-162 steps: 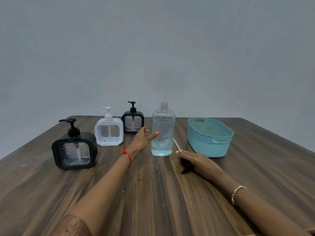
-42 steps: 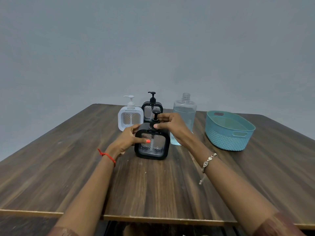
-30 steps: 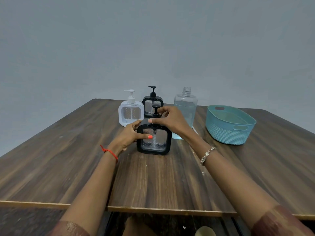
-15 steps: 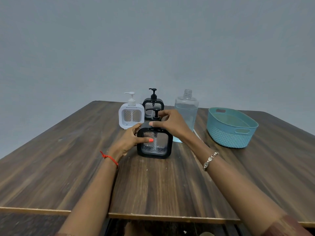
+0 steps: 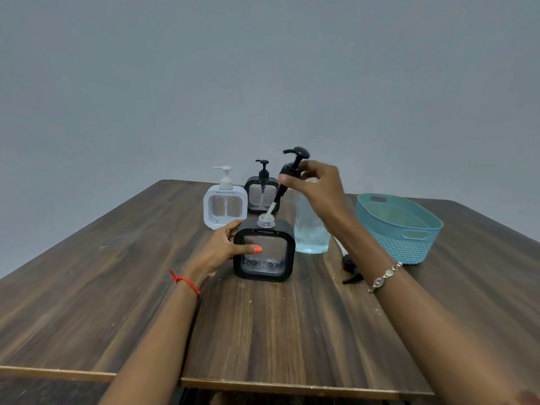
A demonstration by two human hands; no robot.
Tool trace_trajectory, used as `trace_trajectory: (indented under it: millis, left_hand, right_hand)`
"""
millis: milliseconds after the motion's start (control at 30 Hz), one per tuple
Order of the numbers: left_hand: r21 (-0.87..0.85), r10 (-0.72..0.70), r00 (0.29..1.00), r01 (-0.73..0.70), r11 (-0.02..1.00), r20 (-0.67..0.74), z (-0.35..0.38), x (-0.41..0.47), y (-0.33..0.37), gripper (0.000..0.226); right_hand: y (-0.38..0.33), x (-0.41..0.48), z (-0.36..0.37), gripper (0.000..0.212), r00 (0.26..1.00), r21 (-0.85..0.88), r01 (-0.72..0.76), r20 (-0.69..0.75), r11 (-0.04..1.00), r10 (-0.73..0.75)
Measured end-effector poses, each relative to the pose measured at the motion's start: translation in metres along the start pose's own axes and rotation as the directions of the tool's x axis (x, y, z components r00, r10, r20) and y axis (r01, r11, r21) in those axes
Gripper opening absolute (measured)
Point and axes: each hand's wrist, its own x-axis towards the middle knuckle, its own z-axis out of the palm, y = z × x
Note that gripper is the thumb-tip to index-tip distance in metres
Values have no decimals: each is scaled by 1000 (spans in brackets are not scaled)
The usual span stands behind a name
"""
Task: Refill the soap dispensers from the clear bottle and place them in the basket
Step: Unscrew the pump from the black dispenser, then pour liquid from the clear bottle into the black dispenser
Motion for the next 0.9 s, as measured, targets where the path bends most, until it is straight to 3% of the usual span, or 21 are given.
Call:
trace_trajectory:
  millis: [100, 167, 267, 333, 433, 500, 900]
  left_hand:
    - [-8, 3, 999, -3, 1000, -46, -1, -1, 1, 64]
    - [-22, 20, 996, -21, 1000, -81, -3, -1, 1, 61]
    - [-68, 57, 984, -69, 995, -166, -8, 0, 2, 59]
    - [-101, 55, 974, -79, 992, -218, -11, 1, 3, 63]
    - [-128, 74, 960, -112, 985, -270, -14, 2, 4, 58]
    - [-135, 79, 949, -125, 983, -304, -15, 3, 4, 56]
    - [-126, 89, 937, -138, 982, -337, -13, 6, 2, 58]
  right_hand:
    - [5, -7, -15, 23, 986, 34, 156, -68, 987, -153]
    - [19, -19, -24, 30, 974, -44, 223, -39, 974, -225]
    - [54, -42, -31, 42, 954, -257, 299, 95, 919, -284]
    - [82, -57, -31, 39, 918, -321, 381, 245, 867, -313]
    - [110, -75, -27, 44, 846, -397, 416, 500, 818, -188]
    - [120, -80, -21, 50, 808, -455, 448, 575, 770, -131]
    - [119, -70, -2, 60, 815, -547, 415, 578, 727, -31]
